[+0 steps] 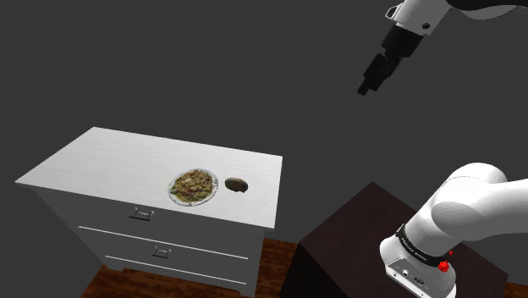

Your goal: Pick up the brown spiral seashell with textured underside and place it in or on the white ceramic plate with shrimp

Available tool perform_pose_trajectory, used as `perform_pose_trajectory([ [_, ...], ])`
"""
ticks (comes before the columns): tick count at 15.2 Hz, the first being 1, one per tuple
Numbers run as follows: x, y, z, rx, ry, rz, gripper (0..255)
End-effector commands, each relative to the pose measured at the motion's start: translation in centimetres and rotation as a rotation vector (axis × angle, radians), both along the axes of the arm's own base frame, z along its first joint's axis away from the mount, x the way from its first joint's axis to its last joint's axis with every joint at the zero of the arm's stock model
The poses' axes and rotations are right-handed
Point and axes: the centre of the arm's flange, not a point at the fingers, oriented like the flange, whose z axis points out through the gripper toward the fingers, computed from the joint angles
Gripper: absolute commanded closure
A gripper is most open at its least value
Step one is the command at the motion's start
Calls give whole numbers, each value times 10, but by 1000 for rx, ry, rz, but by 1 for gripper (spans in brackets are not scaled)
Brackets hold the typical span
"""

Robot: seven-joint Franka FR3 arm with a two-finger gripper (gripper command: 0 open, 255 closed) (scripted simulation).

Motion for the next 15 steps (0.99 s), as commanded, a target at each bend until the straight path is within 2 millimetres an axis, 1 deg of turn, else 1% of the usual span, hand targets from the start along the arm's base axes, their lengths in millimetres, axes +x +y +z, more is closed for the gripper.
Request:
perform_pose_trajectory([
  [1, 0, 0, 0, 0, 0, 0, 0],
  [15, 96, 116, -114, -22, 41, 56, 0],
])
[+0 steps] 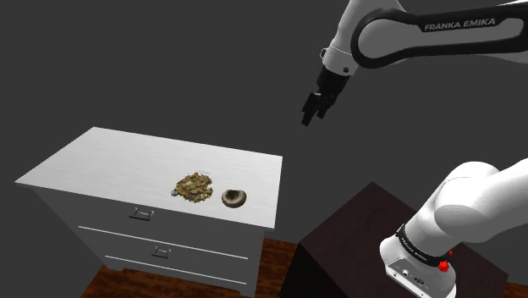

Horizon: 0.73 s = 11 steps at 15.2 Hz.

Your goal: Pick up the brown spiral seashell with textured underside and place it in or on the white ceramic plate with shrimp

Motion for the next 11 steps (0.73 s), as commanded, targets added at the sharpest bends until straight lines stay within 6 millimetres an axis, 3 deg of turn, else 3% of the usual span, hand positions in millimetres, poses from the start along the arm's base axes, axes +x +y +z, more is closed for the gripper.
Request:
perform_pose_trajectory([
  [1, 12, 19, -16, -3, 4, 8, 0],
  [11, 73, 103, -102, -18, 33, 48, 0],
])
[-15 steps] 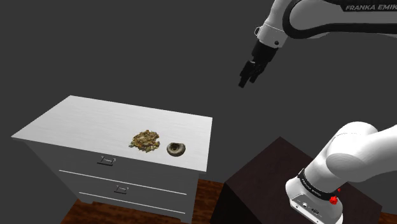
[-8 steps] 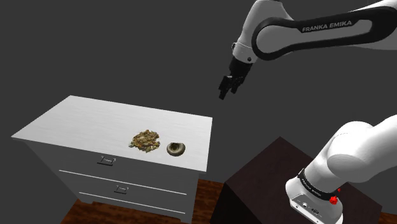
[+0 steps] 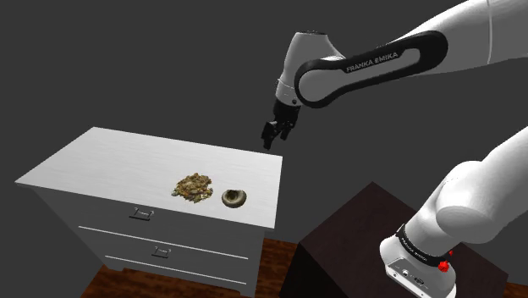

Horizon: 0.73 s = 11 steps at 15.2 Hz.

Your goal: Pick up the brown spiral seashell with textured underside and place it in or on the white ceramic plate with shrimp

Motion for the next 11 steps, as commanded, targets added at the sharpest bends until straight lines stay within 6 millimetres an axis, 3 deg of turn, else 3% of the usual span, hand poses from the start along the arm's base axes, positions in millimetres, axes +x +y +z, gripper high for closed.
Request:
perform_pose_trajectory([
  [1, 12, 21, -17, -2, 5, 8, 0],
  [11, 66, 106, -106, -18, 34, 48, 0],
])
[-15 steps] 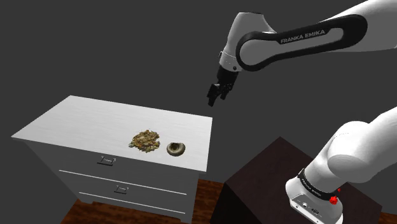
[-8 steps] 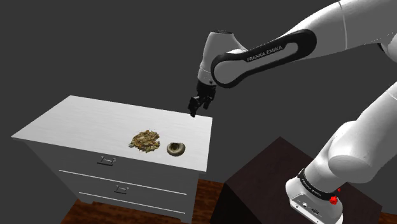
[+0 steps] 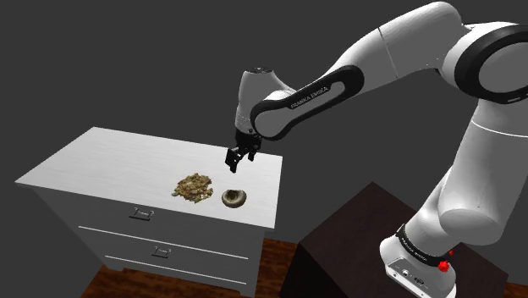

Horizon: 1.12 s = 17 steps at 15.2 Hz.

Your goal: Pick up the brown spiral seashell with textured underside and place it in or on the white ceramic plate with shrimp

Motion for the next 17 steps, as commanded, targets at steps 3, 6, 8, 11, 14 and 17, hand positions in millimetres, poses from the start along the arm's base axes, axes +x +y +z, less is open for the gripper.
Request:
perform_pose_trajectory([
  [3, 22, 34, -39, -7, 12, 16, 0],
  [6, 22, 35, -49, -7, 12, 16, 0],
  [8, 23, 36, -60, -7, 12, 16, 0],
  [11, 23, 38, -79, -7, 12, 16, 0],
  [14, 23, 38, -79, -7, 12, 16, 0],
  [17, 23, 38, -79, -7, 12, 16, 0],
])
